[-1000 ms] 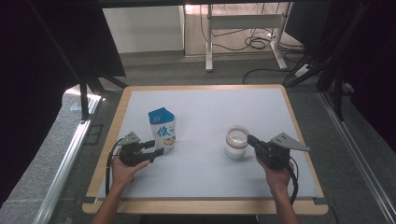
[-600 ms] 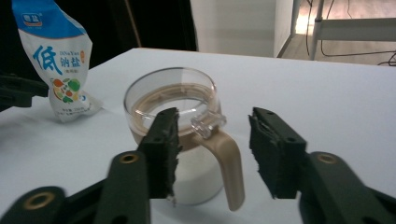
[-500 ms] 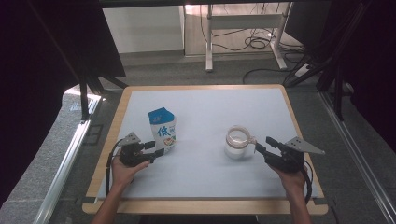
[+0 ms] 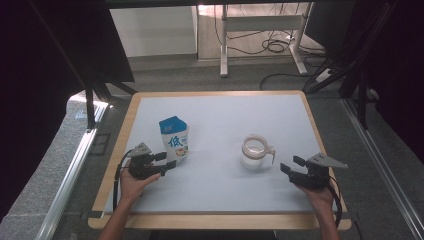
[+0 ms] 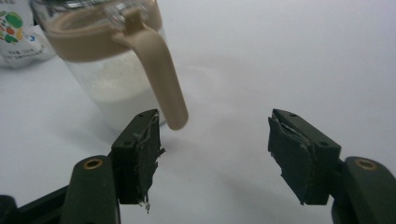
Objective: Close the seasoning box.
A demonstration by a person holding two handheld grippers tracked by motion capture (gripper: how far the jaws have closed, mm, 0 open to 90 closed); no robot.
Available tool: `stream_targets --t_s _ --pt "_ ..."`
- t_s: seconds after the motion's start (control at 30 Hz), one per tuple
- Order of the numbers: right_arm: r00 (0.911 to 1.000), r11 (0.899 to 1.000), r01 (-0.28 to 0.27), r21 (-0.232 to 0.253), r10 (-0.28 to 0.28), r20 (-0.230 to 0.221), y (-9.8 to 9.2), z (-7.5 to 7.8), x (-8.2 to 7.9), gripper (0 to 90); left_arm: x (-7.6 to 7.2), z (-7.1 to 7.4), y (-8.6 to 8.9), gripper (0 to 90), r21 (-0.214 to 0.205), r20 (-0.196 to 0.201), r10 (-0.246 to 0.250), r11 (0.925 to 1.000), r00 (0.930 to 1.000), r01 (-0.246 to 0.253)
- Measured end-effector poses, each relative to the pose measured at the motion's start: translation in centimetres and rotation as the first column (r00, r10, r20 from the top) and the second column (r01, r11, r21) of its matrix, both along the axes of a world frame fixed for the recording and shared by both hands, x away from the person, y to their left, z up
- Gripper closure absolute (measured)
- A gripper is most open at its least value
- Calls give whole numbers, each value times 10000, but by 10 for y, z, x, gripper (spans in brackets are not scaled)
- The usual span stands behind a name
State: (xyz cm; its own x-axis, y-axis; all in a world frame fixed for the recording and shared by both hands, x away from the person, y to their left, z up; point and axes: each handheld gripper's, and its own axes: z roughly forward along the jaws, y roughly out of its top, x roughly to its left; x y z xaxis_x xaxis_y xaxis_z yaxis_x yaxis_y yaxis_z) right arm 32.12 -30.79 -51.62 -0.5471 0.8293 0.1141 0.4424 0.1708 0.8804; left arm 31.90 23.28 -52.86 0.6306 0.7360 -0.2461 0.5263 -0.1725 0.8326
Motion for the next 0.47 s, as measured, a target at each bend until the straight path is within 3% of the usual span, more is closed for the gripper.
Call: stream_targets --t_s 0.17,0.47 --pt "9998 9999 106 -39 -106 -187 -3 -4 2 345 0 -1 -1 381 71 -28 -2 10000 10000 2" --pt "10000 10000 28 -57 -28 -88 1 -4 2 343 -1 -2 -2 381 141 -48 -8 9999 10000 9"
